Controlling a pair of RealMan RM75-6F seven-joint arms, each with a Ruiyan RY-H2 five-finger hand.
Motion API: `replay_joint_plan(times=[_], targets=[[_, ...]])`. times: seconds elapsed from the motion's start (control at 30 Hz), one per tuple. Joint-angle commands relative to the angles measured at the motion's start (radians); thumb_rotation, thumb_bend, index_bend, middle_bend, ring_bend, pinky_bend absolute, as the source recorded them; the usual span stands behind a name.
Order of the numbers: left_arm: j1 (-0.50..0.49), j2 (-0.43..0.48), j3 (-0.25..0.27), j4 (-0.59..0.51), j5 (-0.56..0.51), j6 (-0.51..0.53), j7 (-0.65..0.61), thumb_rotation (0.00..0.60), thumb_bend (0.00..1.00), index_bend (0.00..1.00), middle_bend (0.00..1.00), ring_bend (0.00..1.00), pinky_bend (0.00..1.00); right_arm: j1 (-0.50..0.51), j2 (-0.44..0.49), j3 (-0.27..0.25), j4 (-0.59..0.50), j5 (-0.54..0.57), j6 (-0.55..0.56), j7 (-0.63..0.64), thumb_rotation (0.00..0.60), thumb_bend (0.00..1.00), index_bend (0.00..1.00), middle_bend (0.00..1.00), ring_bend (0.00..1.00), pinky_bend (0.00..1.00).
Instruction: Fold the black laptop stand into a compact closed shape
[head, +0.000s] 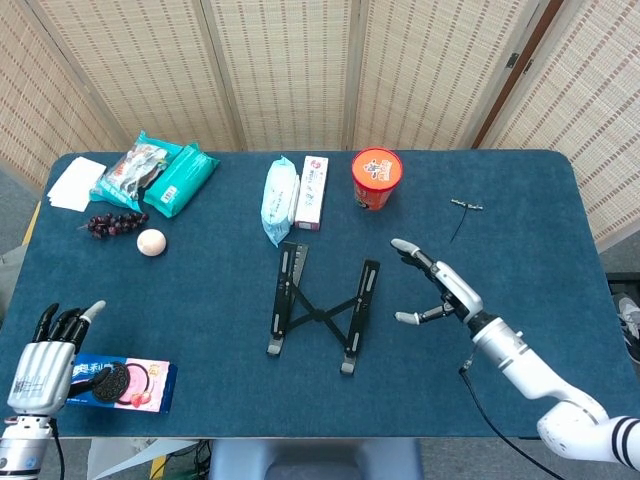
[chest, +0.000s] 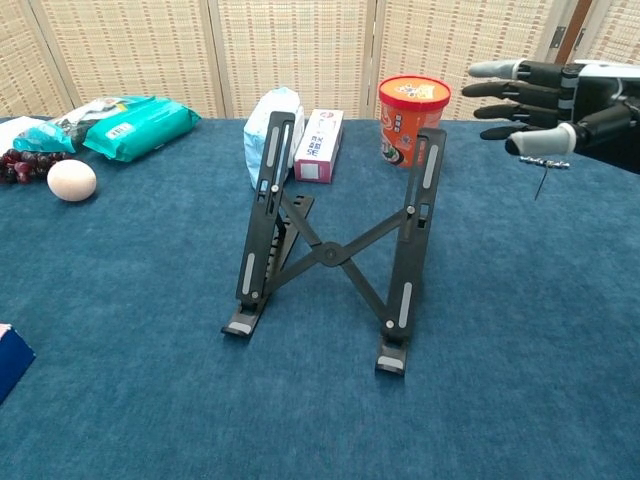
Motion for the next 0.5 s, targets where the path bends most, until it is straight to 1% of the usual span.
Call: replay_joint_plan(times=[0.03, 0.3, 0.5], targets=[[-0.001, 0.001, 0.001, -0.002, 0.0, -0.002, 0.001, 0.6, 0.14, 0.12, 0.21, 0.16, 0.03, 0.025, -0.034, 0.009, 0.03, 0.012, -0.023, 0.031, 0.6, 0.0, 0.0, 0.06, 0.0, 0.07], [0.0, 0.001, 0.003, -0.006, 0.001, -0.004, 0.002, 0.6, 0.14, 0.12, 0.21, 0.16, 0.03, 0.069, -0.11, 0.011, 0.096, 0.01, -0.042, 0.085, 0.6, 0.0, 0.0, 0.07, 0.0, 0.07], [0.001, 0.003, 0.005, -0.007, 0.001, -0.003, 0.0, 0.6, 0.14, 0.12, 0.21, 0.16, 0.03, 0.089, -0.135, 0.001, 0.103, -0.026, -0.021, 0.187, 0.6, 0.0, 0.0, 0.11, 0.0, 0.07]])
